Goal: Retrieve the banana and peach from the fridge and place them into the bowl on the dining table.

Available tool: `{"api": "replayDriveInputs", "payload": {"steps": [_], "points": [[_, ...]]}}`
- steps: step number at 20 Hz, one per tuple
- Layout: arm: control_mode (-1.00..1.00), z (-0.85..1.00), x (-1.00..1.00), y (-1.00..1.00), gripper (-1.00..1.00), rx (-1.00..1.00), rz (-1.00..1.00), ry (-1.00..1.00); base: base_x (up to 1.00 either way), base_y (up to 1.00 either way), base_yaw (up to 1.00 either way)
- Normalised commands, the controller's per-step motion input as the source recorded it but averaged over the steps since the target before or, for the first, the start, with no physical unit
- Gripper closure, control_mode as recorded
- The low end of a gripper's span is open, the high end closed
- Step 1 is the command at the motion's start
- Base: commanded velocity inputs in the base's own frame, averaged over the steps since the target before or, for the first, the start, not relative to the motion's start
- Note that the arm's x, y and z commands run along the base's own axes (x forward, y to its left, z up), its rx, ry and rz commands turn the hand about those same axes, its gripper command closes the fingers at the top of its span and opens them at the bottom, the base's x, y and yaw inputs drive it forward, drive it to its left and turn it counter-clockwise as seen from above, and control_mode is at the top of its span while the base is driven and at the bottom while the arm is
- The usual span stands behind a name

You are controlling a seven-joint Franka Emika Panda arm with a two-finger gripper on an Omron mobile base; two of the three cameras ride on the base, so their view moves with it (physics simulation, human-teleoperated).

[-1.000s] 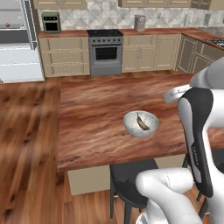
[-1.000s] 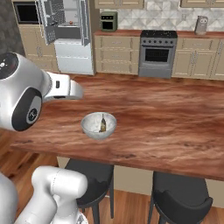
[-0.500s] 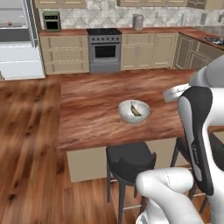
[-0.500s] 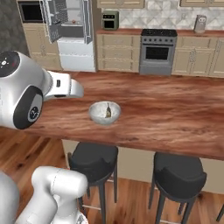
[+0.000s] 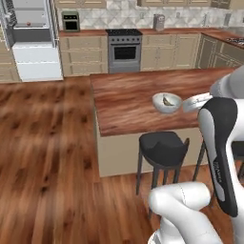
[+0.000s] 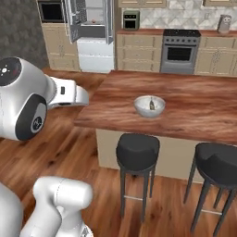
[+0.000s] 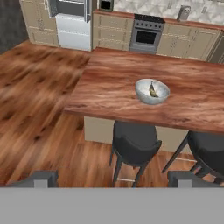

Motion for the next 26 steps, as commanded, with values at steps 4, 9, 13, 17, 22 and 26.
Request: {"api": "replayDriveInputs", "payload": {"steps": [4,9,13,17,22,26], "points": [[1.00,0.00,0.00,0.00,-1.00,0.00,0.00,0.00,0.03,1.00,0.03],[1.00,0.00,0.00,0.00,-1.00,0.00,0.00,0.00,0.07,1.00,0.05],[1.00,0.00,0.00,0.00,-1.00,0.00,0.00,0.00,0.03,1.00,0.06],[1.00,0.00,0.00,0.00,-1.00,0.00,0.00,0.00,0.16,1.00,0.08],[1.00,0.00,0.00,0.00,-1.00,0.00,0.00,0.00,0.56,0.92,0.12],[1.00,0.00,0.00,0.00,-1.00,0.00,0.00,0.00,0.98,0.40,0.06]]}}
